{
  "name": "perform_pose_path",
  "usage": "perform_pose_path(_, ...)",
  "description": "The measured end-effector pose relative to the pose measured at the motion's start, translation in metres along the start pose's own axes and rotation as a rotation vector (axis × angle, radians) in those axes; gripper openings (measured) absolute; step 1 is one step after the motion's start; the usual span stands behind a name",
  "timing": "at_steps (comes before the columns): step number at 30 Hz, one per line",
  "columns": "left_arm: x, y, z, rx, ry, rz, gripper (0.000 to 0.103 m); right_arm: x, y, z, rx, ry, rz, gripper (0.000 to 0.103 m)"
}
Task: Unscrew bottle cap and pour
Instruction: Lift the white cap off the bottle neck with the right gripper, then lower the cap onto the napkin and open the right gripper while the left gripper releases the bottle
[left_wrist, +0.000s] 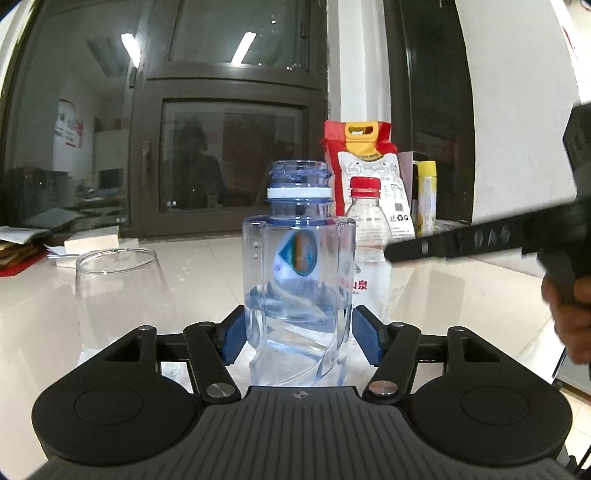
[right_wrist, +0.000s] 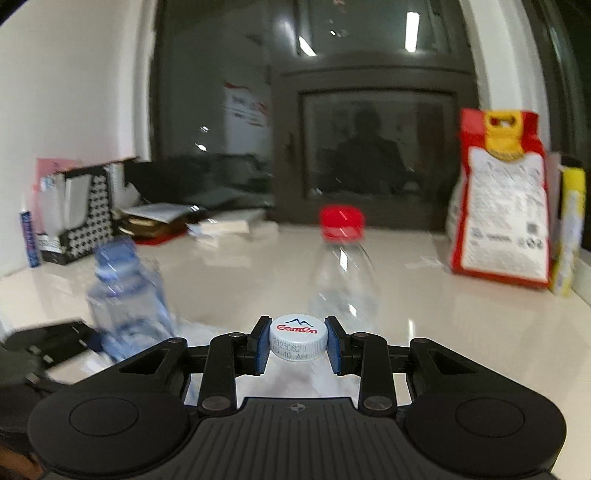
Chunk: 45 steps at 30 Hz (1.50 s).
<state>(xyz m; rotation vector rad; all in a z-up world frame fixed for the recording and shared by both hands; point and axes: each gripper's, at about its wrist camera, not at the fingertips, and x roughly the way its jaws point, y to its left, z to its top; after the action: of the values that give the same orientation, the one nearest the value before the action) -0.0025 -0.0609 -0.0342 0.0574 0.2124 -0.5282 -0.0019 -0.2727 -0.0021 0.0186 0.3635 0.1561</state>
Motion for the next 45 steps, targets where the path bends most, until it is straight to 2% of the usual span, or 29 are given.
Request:
perform_pose_path(1, 0.0, 0.0, 0.0, -0.001, 0.0, -0.002, 0.066, 0.002, -0.001, -0.003, -0.002, 0.007, -0.016, 0.034)
perform_pose_path(5, -0.002, 0.002, -0.001, -0.004, -0.008, -0.004, 0.079, 0.013, -0.004, -0.022, 0.0, 0.036, -0.061, 0.034)
perform_pose_path(15, -0.001, 0.009, -0.002, -0.039, -0.005, -0.014, 0.092, 0.034, -0.005, -0.042, 0.004, 0.083, -0.11, 0.034)
perform_pose_path(23, 0.0, 0.018, -0.004, -0.086, 0.021, -0.003, 0.095, 0.052, -0.004, -0.047, -0.006, 0.126, -0.124, 0.034)
perform_pose_path(30, -0.001, 0.019, -0.004, -0.086, 0.026, 0.001, 0.096, 0.066, -0.004, -0.052, -0.011, 0.158, -0.134, 0.034)
perform_pose_path(45, 0.002, 0.022, -0.006, -0.105, 0.042, 0.004, 0.097, 0.074, -0.005, -0.058, -0.013, 0.176, -0.143, 0.034)
